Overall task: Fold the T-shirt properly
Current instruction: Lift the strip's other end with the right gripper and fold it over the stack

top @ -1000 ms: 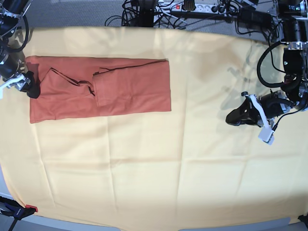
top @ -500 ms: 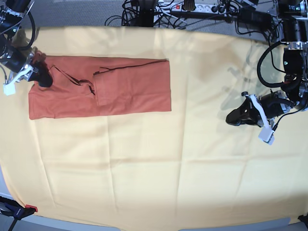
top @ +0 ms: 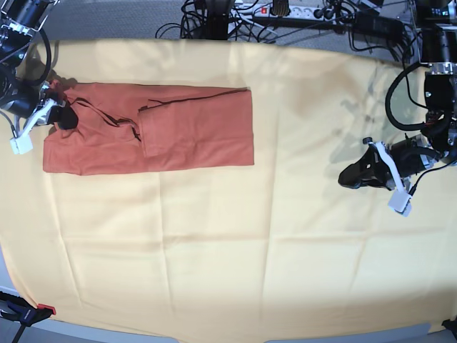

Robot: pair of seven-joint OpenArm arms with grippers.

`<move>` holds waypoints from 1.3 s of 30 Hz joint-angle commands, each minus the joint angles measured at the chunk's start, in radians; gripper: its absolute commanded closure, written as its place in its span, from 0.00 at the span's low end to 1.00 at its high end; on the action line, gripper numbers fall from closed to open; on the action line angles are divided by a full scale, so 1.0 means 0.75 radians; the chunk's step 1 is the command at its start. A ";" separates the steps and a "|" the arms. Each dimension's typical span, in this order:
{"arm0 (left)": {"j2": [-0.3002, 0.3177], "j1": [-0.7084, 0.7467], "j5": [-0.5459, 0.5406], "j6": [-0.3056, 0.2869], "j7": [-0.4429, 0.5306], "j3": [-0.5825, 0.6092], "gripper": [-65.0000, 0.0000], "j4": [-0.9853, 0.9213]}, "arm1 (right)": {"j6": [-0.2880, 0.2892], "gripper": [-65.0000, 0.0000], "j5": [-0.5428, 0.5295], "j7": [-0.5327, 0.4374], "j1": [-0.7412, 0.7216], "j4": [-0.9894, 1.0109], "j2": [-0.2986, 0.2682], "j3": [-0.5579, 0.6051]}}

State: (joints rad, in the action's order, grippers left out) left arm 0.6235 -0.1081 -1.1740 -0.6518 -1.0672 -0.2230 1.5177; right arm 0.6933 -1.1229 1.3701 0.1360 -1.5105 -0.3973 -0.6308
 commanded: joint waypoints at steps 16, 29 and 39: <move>0.034 -0.026 -0.028 -0.014 0.025 -0.013 1.00 0.022 | 0.006 1.00 -0.463 0.035 0.085 -0.745 0.330 0.025; 0.034 -0.025 -0.028 -0.013 0.015 -0.013 1.00 0.022 | 0.006 1.00 0.028 -0.084 0.025 -0.746 0.559 0.622; 0.034 -0.019 -0.028 -0.013 0.015 -0.013 1.00 0.022 | 0.006 0.97 0.591 -0.446 0.024 -0.653 0.589 1.006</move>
State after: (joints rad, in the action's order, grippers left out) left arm 0.6292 -0.1051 -1.1717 -0.6559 -1.0744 -0.2230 1.5181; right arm 0.6926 -0.6441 1.0657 0.1658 -1.9835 0.0399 0.1226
